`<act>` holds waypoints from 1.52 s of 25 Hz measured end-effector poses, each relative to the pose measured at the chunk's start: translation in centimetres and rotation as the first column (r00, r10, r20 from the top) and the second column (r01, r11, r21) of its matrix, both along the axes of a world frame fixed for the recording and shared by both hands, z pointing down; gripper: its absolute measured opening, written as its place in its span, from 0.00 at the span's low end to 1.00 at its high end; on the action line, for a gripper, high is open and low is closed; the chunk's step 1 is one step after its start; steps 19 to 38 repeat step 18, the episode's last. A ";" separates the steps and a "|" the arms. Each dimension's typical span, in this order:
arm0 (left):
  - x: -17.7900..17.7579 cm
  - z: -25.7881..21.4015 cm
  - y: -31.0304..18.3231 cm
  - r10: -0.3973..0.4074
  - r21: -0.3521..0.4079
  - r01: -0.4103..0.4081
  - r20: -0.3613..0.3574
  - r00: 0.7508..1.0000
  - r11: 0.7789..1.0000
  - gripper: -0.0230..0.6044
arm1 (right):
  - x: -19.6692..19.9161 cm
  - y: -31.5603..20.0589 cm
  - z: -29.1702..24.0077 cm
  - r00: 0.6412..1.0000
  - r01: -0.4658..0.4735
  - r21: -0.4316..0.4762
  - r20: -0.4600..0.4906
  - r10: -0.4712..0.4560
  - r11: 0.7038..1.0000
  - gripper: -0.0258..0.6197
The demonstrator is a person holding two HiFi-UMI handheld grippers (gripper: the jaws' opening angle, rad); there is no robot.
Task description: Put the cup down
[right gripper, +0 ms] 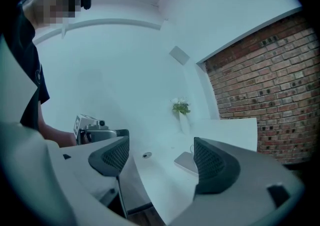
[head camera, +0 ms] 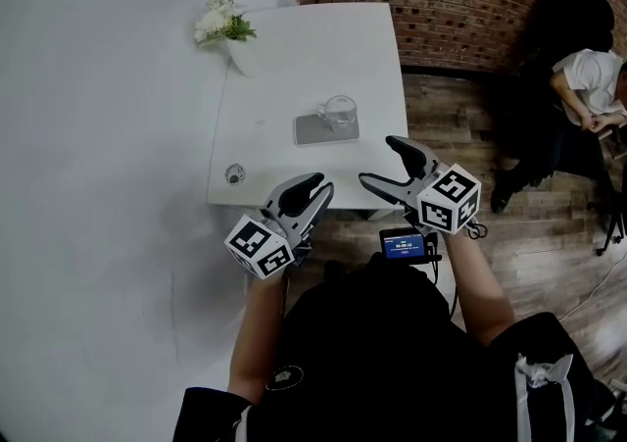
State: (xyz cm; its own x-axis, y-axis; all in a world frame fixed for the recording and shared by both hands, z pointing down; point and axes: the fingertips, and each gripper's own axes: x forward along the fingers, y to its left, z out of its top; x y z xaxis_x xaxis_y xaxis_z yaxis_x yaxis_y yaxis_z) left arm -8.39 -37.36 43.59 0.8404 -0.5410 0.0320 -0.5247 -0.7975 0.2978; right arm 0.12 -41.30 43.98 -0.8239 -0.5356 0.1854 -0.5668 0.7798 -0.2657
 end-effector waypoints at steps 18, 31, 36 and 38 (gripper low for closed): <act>0.7 0.0 0.3 0.024 0.003 -0.024 -0.007 1.000 1.000 0.20 | 0.2 0.4 0.1 0.999 -0.006 0.015 -0.036 0.007 1.000 0.66; 0.7 0.0 0.3 0.024 0.003 -0.024 -0.007 1.000 1.000 0.20 | 0.2 0.4 0.1 0.999 -0.006 0.015 -0.036 0.007 1.000 0.66; 0.7 0.0 0.3 0.024 0.003 -0.024 -0.007 1.000 1.000 0.20 | 0.2 0.4 0.1 0.999 -0.006 0.015 -0.036 0.007 1.000 0.66; 0.7 0.0 0.3 0.024 0.003 -0.024 -0.007 1.000 1.000 0.20 | 0.2 0.4 0.1 0.999 -0.006 0.015 -0.036 0.007 1.000 0.66</act>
